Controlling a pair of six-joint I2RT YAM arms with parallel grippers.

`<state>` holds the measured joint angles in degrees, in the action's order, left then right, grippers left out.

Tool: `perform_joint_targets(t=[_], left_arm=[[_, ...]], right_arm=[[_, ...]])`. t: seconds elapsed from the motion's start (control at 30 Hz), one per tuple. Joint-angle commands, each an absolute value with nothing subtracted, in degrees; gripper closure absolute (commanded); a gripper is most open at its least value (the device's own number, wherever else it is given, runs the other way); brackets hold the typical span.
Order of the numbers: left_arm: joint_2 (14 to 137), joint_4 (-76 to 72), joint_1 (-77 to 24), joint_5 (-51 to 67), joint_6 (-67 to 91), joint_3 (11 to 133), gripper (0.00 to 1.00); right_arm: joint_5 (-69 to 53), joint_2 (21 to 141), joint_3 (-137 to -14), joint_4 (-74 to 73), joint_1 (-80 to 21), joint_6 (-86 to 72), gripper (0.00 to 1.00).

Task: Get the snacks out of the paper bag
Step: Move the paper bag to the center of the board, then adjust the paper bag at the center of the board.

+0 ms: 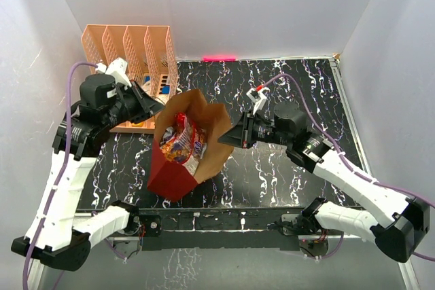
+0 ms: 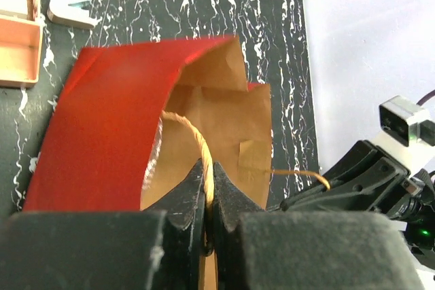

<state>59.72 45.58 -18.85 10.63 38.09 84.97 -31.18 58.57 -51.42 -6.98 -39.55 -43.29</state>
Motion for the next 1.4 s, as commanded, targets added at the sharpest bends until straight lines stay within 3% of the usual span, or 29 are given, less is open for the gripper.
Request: perform_joint_targets(t=[0.0,0.2,0.53,0.87,1.1,1.37], left_arm=[[54.7,40.8,-18.6,15.1,41.8,81.8,0.95],[52.7,37.7,-18.5,16.6,43.6,77.3,0.85],[54.1,39.9,-18.5,12.6,39.9,79.1,0.57],[53.1,37.5,-18.6,14.3,41.9,73.8,0.52],[52.5,34.5,-18.5,14.8,42.5,71.1,0.53],[52.8,39.9,-18.5,10.6,36.4,72.7,0.49]], right_arm=[[-21.1,54.7,-54.7,-6.2,-39.7,-40.1,0.92],[-17.4,50.7,-51.3,-6.1,-39.7,-40.1,0.92],[-17.5,50.2,-51.5,-7.2,-39.6,-40.2,0.92],[-17.0,50.3,-51.7,-8.2,-39.6,-39.7,0.92],[-16.6,50.0,-51.7,-8.8,-39.6,-39.7,0.92],[-16.1,49.7,-52.0,-9.6,-39.6,-39.5,0.92]])
